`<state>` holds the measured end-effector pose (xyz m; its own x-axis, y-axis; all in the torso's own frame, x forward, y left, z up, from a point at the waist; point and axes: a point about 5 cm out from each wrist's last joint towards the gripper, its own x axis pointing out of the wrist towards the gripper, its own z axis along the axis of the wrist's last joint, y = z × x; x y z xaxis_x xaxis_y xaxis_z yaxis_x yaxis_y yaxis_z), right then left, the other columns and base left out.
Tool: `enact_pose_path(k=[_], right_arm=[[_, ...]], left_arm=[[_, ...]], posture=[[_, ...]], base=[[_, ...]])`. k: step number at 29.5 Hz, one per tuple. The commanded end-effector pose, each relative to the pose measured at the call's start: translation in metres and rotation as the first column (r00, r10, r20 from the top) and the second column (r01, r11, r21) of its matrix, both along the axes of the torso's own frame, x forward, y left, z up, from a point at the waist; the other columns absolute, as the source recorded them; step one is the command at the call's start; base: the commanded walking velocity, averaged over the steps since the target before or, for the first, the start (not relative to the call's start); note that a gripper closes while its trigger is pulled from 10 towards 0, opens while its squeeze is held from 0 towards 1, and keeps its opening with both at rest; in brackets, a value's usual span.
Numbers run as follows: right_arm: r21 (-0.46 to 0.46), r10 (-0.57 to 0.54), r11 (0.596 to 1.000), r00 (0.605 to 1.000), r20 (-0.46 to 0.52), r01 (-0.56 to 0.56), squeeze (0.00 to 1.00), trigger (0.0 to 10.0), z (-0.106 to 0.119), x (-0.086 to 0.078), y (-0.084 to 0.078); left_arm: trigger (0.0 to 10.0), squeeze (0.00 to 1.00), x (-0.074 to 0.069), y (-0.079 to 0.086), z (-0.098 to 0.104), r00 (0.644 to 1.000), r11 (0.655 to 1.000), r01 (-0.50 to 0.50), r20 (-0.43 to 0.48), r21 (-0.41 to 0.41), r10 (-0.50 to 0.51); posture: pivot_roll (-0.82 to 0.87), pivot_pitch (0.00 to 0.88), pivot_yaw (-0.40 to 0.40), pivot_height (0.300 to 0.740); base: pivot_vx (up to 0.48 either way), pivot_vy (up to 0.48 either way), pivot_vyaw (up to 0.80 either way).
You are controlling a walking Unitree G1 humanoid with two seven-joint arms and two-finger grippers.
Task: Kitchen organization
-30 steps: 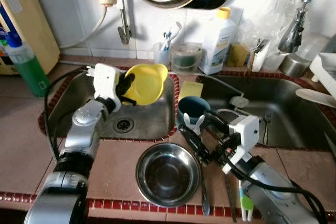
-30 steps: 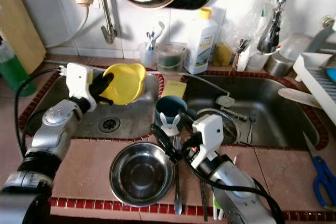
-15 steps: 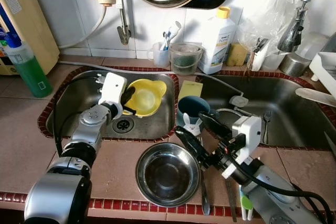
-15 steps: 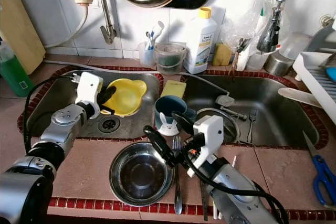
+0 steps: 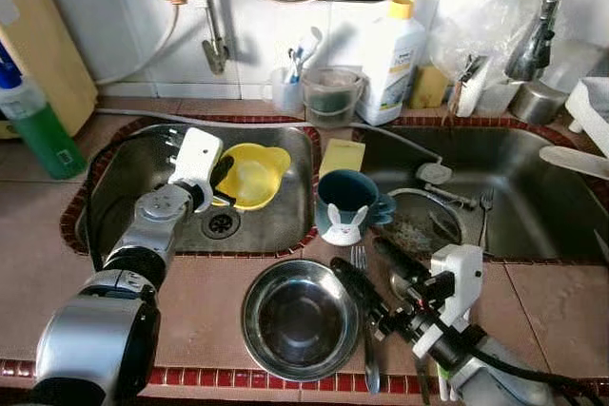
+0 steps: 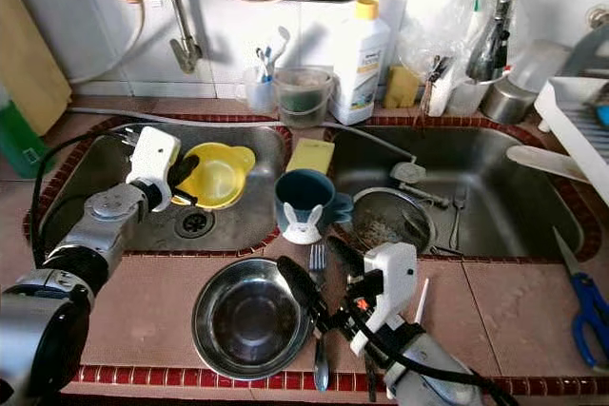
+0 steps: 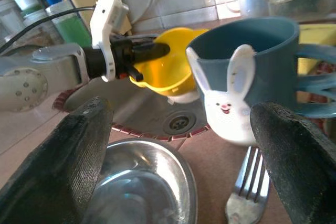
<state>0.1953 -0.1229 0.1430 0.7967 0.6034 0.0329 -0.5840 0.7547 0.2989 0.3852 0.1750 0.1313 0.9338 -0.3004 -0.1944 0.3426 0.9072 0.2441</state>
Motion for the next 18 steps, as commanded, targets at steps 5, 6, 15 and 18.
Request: enact_pose_path(k=[5,6,15,18], right_arm=[[0.012,0.009,1.000,1.000,0.007,-0.009,0.00,10.0,0.005,-0.004,0.003],[0.012,0.009,1.000,1.000,0.007,-0.009,0.00,10.0,0.005,-0.004,0.003],[0.014,-0.003,1.000,1.000,0.008,0.003,0.00,10.0,0.007,-0.004,0.002],[0.014,-0.006,1.000,1.000,0.009,0.005,0.00,10.0,0.007,-0.004,0.002]], left_arm=[[10.0,1.00,0.002,0.000,0.002,1.000,0.999,0.013,-0.012,0.039,-0.012],[10.0,1.00,0.001,0.000,0.001,1.000,0.999,0.011,-0.014,0.037,-0.011],[10.0,1.00,0.000,0.008,0.000,0.999,0.999,0.008,-0.032,0.041,-0.006],[10.0,1.00,0.000,0.010,0.000,0.999,0.999,0.007,-0.033,0.049,-0.006]], posture=[[-0.17,0.094,0.067,0.740],[-0.17,0.094,0.067,0.740],[-0.17,0.098,0.071,0.740],[-0.17,0.098,0.072,0.740]], base=[[0.000,0.000,0.00],[0.000,0.000,0.00],[0.000,0.000,0.00],[0.000,0.000,0.00]])
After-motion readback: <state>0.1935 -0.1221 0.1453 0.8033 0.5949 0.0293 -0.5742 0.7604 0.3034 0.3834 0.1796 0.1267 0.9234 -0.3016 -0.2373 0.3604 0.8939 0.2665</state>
